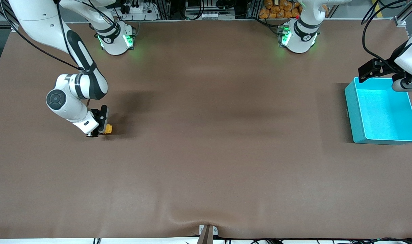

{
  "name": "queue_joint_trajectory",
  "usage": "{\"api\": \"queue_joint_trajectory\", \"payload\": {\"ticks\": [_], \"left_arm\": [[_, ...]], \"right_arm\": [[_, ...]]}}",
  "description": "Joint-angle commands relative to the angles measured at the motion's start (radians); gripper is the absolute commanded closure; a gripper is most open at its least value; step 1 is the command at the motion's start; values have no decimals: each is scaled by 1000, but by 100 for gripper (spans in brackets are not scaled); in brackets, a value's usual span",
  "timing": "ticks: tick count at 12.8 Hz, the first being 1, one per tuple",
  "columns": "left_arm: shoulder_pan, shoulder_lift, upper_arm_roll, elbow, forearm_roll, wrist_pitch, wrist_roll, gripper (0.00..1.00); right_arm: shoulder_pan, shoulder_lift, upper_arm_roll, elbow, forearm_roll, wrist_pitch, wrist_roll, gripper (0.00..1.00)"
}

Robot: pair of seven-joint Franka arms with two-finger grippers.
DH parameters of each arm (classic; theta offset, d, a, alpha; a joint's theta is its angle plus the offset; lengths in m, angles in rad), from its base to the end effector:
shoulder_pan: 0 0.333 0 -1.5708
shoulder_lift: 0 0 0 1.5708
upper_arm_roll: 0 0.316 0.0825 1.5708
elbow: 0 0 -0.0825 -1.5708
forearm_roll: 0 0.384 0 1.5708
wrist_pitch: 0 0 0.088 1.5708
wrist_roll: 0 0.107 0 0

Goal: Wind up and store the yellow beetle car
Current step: 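Close the right gripper on the yellow beetle car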

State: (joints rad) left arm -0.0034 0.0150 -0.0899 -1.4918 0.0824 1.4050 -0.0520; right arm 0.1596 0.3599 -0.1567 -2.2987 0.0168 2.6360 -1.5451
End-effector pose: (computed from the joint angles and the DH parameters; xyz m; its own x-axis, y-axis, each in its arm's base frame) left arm 0.5404 -0.0402 0.6397 0.9949 -0.0276 -0.0967 -0.0359 -0.9957 -0.0859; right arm 0.5261 -0.0015 0.1913 0.0278 0.9985 -0.0475 0.9995 -0.0286 -0.0166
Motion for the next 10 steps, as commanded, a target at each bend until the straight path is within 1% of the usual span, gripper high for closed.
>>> {"api": "queue_joint_trajectory", "payload": {"ticks": [1,4,10], "left_arm": [[0,-1,-7,4,17,3,-5,0],[2,0,-7,2,17,3,-5,0],[0,0,-7,2,19,3,-6,0]], "right_arm": [[-9,5,2,-4,-14,10,-12,59],[-14,21,2,1,-14,12,-13,64],[4,22,3,1,-11,12,-12,67]]}}
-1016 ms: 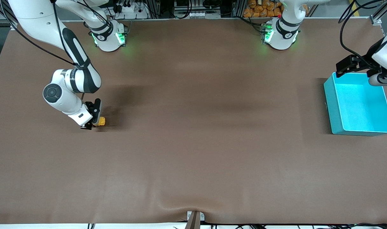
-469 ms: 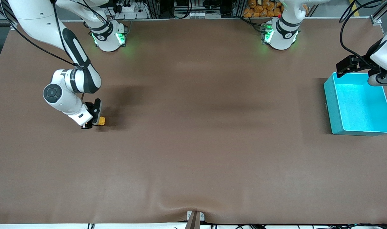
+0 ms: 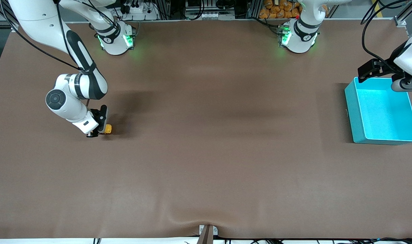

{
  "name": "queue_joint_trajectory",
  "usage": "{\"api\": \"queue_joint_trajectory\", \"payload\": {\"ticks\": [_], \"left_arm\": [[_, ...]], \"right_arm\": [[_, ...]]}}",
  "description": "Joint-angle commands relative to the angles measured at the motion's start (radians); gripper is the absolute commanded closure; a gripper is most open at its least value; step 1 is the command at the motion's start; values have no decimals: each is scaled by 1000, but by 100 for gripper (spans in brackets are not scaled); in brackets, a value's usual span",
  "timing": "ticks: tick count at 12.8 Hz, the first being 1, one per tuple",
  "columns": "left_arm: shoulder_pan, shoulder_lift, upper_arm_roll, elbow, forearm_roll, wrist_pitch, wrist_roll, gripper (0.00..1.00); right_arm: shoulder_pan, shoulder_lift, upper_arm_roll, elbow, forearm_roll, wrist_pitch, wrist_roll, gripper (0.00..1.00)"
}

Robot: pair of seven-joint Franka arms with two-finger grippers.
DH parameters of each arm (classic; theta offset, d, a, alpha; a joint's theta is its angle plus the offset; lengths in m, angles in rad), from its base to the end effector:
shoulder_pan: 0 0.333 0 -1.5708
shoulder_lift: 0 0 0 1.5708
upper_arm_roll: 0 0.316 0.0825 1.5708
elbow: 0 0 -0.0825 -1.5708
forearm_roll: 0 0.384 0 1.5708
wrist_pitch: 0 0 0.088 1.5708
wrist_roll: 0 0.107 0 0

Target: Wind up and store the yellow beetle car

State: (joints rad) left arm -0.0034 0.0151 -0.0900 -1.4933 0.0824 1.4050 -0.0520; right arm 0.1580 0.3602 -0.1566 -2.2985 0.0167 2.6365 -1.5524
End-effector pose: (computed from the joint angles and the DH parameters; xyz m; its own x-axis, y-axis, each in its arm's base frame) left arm 0.5404 -0.0403 0.6389 0.9948 -0.0277 -0.0983 -0.0362 -0.9956 -0.0860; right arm 0.5262 -0.0023 0.1913 0.0219 0.9986 -0.0475 0.9996 -0.0227 -0.0165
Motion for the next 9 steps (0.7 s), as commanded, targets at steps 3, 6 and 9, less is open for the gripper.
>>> {"api": "queue_joint_trajectory", "payload": {"ticks": [3,6,9], "left_arm": [[0,0,-7,2,19,3,-3,0],[0,0,-7,-1,19,2,-5,0],[0,0,-7,-1,19,2,-6,0]], "right_arm": [[8,26,3,2,-8,11,-5,69],[8,42,5,5,-1,23,-5,69],[6,48,6,19,0,22,-5,69]]}}
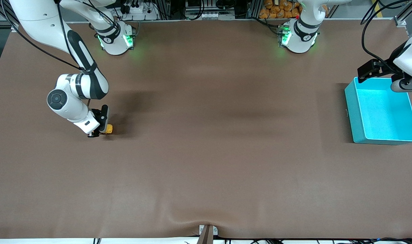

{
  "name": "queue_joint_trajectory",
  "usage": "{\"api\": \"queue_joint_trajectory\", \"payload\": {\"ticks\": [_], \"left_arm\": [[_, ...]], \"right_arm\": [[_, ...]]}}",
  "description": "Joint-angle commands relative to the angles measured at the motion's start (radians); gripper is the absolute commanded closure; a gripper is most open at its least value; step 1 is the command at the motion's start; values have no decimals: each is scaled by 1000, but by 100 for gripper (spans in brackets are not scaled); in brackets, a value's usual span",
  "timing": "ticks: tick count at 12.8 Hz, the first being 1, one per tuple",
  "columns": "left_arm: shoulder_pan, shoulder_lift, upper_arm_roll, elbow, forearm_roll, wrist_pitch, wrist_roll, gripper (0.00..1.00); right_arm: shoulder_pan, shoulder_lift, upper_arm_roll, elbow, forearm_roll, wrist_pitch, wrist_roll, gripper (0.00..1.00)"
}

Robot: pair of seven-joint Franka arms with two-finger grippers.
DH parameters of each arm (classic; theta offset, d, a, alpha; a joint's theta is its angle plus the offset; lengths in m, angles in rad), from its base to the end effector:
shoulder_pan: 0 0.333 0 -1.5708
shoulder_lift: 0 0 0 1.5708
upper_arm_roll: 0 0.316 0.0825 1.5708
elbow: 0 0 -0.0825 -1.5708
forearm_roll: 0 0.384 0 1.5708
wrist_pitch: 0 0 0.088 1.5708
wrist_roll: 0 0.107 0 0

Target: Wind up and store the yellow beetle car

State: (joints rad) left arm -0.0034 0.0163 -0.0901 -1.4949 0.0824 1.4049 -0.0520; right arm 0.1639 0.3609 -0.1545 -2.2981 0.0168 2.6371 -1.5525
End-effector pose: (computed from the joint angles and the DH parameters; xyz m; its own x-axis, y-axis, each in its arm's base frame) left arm 0.5407 -0.0403 0.6375 0.9945 -0.0277 -0.1012 -0.0365 -0.9956 -0.0861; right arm 0.5263 0.0020 0.1911 0.0140 0.9988 -0.0468 0.9998 -0.0147 -0.0163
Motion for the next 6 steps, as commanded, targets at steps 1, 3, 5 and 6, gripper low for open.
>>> {"api": "queue_joint_trajectory", "payload": {"ticks": [1,3,5,6], "left_arm": [[0,-1,-7,2,19,2,-6,0],[0,-1,-7,2,19,2,-6,0],[0,-1,-7,2,19,2,-8,0],[0,-1,-7,2,19,2,-8,0]], "right_arm": [[-4,56,6,26,0,21,-6,69],[-13,58,6,31,0,23,-33,69],[-35,59,6,31,0,23,-49,69],[-38,59,6,32,0,21,-61,69]]}}
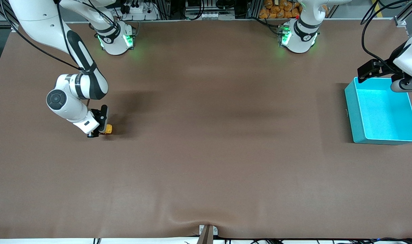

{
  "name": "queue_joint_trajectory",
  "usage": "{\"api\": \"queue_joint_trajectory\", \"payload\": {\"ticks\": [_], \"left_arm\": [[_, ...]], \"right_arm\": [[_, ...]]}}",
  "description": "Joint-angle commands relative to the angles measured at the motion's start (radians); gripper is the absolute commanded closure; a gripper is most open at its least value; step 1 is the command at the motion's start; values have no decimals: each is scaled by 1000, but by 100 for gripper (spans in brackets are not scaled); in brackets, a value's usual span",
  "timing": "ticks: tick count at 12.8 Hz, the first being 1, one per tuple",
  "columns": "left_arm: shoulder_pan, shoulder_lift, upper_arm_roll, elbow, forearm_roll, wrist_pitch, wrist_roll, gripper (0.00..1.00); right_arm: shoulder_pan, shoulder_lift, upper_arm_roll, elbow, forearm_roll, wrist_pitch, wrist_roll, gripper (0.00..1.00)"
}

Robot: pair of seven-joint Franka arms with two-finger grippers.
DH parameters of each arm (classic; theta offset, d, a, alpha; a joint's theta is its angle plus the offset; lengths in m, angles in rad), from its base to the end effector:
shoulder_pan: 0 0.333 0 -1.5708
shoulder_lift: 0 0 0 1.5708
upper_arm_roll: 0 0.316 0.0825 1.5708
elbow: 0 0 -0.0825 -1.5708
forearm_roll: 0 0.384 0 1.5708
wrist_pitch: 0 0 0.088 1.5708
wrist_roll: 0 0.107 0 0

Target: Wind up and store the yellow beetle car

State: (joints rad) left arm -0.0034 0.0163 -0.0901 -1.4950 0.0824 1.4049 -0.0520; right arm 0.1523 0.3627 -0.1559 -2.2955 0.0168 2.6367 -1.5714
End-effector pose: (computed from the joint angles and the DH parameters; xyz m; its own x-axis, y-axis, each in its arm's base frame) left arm 0.5407 -0.0403 0.6375 0.9945 -0.0277 -0.1013 -0.0365 -0.9956 -0.0861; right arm 0.5271 -0.0049 0.1910 0.0079 0.9989 -0.0472 0.9998 -0.0087 -0.0167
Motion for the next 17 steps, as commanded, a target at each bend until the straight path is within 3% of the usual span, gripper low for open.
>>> {"api": "queue_joint_trajectory", "payload": {"ticks": [1,17], "left_arm": [[0,-1,-7,2,19,2,-8,0],[2,2,-5,6,14,5,-6,0]], "right_arm": [[-37,58,7,30,0,22,-44,69],[-220,131,9,83,2,9,-200,69]]}}
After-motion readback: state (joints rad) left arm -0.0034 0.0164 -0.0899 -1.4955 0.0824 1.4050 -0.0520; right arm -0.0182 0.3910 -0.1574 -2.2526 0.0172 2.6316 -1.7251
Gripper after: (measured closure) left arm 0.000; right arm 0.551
